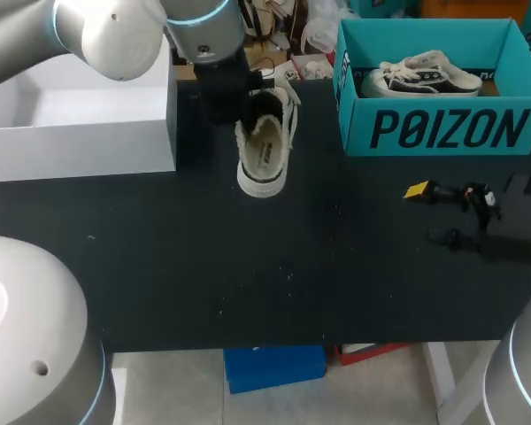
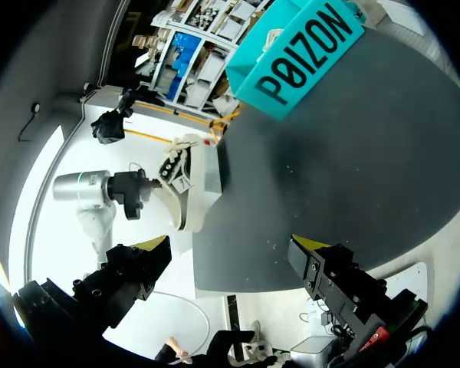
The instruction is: Take the shoe out of the shoebox, open the shoe tongue, remove and reinsert the insole, then place the shoe into the shoebox
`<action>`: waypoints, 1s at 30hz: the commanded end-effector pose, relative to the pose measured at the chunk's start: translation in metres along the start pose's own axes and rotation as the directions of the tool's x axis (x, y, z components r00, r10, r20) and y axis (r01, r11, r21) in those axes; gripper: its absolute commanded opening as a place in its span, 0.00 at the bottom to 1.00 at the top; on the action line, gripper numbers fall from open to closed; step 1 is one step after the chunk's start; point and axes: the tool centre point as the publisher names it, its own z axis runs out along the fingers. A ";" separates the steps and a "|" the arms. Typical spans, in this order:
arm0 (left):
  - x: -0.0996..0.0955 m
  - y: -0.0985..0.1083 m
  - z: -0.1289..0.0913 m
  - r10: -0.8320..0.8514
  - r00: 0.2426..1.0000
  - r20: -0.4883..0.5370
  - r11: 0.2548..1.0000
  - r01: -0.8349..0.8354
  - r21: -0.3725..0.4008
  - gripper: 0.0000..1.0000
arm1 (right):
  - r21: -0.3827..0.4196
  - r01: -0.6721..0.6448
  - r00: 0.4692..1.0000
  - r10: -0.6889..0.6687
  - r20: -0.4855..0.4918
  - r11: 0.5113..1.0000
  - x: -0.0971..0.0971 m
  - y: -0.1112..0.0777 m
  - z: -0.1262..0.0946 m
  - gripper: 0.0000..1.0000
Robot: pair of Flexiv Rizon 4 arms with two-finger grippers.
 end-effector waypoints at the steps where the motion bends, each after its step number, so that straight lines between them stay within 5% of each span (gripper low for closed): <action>1: 0.001 0.000 -0.004 0.003 1.000 0.001 1.000 -0.003 -0.002 0.00 | 0.001 -0.001 1.000 0.001 0.002 1.000 0.001 0.001 0.001 1.00; 6: 0.001 0.000 -0.004 0.003 1.000 0.001 1.000 -0.003 -0.002 0.00 | 0.001 -0.001 1.000 0.001 0.002 1.000 0.001 0.001 0.001 1.00; 13: -0.005 0.042 -0.004 -0.467 0.881 -0.076 0.882 0.470 0.027 0.00 | 0.001 -0.001 1.000 0.001 0.002 1.000 0.001 0.001 0.001 1.00; 20: 0.045 0.109 -0.008 -0.869 0.485 -0.097 0.491 0.870 -0.040 0.00 | 0.001 -0.001 1.000 0.001 0.002 1.000 0.001 0.001 0.001 1.00; 25: 0.101 0.146 -0.014 -0.981 0.191 -0.019 0.192 0.976 -0.099 0.00 | 0.001 -0.001 1.000 0.001 0.002 1.000 0.001 0.001 0.001 1.00; 30: 0.152 0.161 -0.026 -0.998 -0.026 0.050 -0.030 0.995 -0.099 0.00 | 0.001 -0.001 1.000 0.001 0.002 1.000 0.001 0.001 0.001 1.00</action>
